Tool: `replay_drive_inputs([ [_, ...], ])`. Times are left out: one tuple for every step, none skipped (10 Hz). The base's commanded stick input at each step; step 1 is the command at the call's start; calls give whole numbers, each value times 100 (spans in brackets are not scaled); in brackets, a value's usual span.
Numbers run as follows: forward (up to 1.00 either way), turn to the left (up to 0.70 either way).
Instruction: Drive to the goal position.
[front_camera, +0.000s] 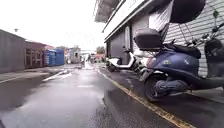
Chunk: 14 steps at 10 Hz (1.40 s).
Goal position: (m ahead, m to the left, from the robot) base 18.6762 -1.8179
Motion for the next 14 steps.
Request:
replay_drive_inputs([
  [3, 1],
  [3, 1],
  [3, 1],
  [3, 1],
  [3, 1],
  [3, 1],
  [3, 1],
  [7, 3],
  [20, 8],
  [41, 3],
  [40, 3],
  [40, 3],
  [40, 15],
  [40, 21],
])
